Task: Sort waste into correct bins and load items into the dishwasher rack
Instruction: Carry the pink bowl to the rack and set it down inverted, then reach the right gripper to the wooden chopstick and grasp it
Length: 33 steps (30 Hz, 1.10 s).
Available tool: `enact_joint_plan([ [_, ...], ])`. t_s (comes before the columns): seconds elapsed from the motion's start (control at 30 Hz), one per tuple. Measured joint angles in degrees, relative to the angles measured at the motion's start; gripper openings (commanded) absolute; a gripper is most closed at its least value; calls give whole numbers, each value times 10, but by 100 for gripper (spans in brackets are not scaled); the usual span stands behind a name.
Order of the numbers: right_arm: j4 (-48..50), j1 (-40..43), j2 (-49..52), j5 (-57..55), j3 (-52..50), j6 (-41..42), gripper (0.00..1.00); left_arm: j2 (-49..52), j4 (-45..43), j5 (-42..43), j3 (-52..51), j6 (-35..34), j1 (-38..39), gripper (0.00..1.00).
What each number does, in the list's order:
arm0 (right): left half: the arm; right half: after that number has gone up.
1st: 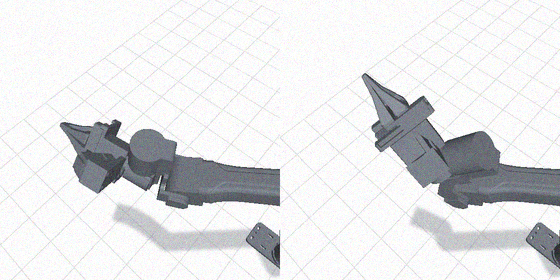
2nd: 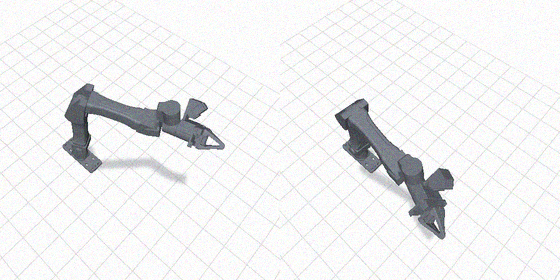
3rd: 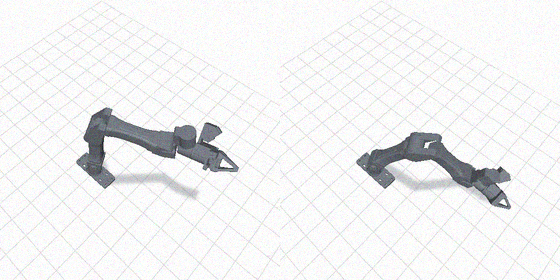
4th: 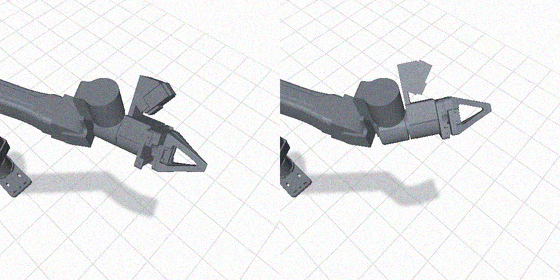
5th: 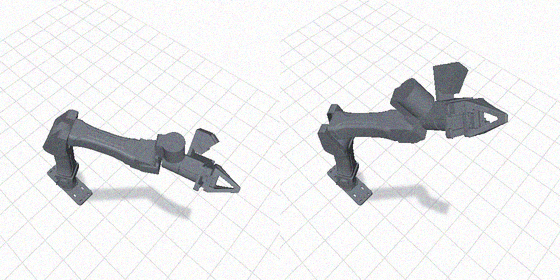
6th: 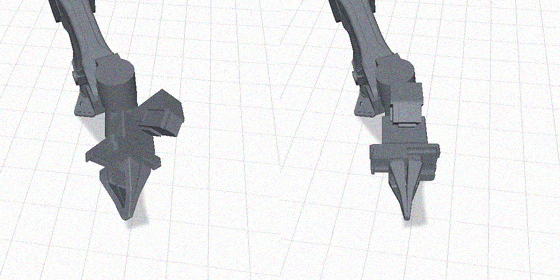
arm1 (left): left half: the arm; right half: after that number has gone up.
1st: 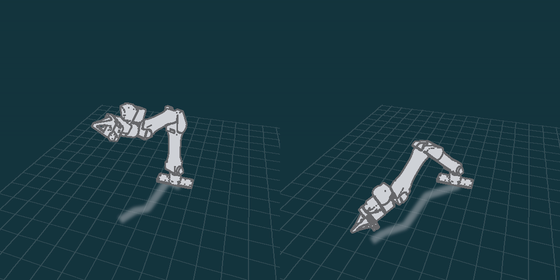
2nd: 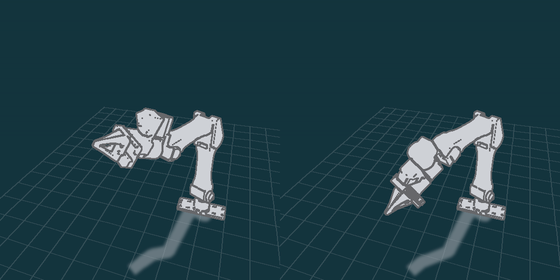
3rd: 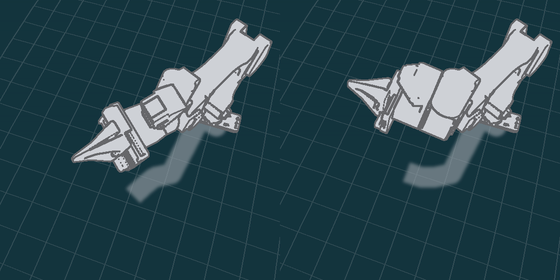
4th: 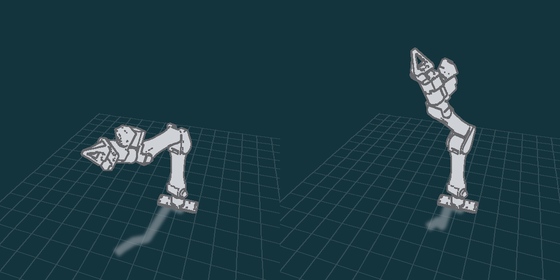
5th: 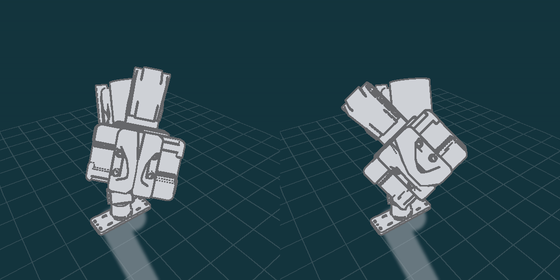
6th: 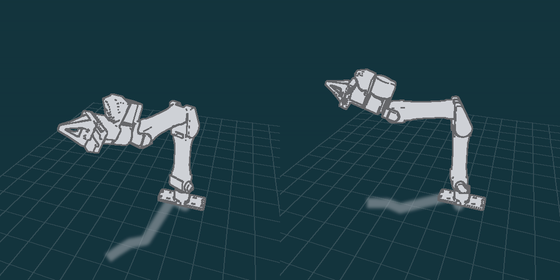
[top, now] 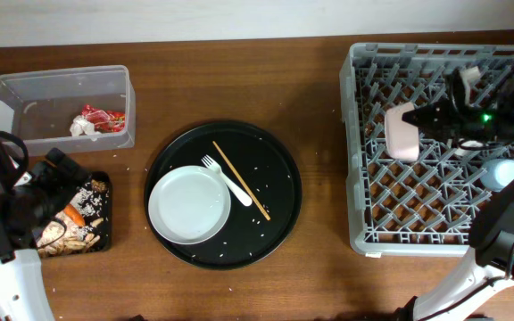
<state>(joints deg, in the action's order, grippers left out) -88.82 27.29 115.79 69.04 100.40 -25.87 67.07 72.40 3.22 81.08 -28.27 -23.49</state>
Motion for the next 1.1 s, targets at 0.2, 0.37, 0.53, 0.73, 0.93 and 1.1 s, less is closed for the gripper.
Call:
enact_joint_plan([
  [0.2, 16, 0, 0, 24, -30, -8, 4, 0, 0, 0, 0, 0, 0, 99],
  [0.37, 99, 1, 1, 57, -85, 23, 5, 0, 0, 0, 0, 0, 0, 99],
  [0.53, 133, 12, 0, 27, -75, 110, 11, 0, 0, 0, 0, 0, 0, 99],
  [0.73, 137, 11, -2, -123, 1, 238, 18, 0, 0, 0, 0, 0, 0, 99],
  [0.93, 65, 14, -10, -397, 97, 334, 82, 0, 0, 0, 0, 0, 0, 99],
  [1.1, -34, 14, -10, -501, 259, 375, 82, 0, 1, 0, 0, 0, 0, 99],
])
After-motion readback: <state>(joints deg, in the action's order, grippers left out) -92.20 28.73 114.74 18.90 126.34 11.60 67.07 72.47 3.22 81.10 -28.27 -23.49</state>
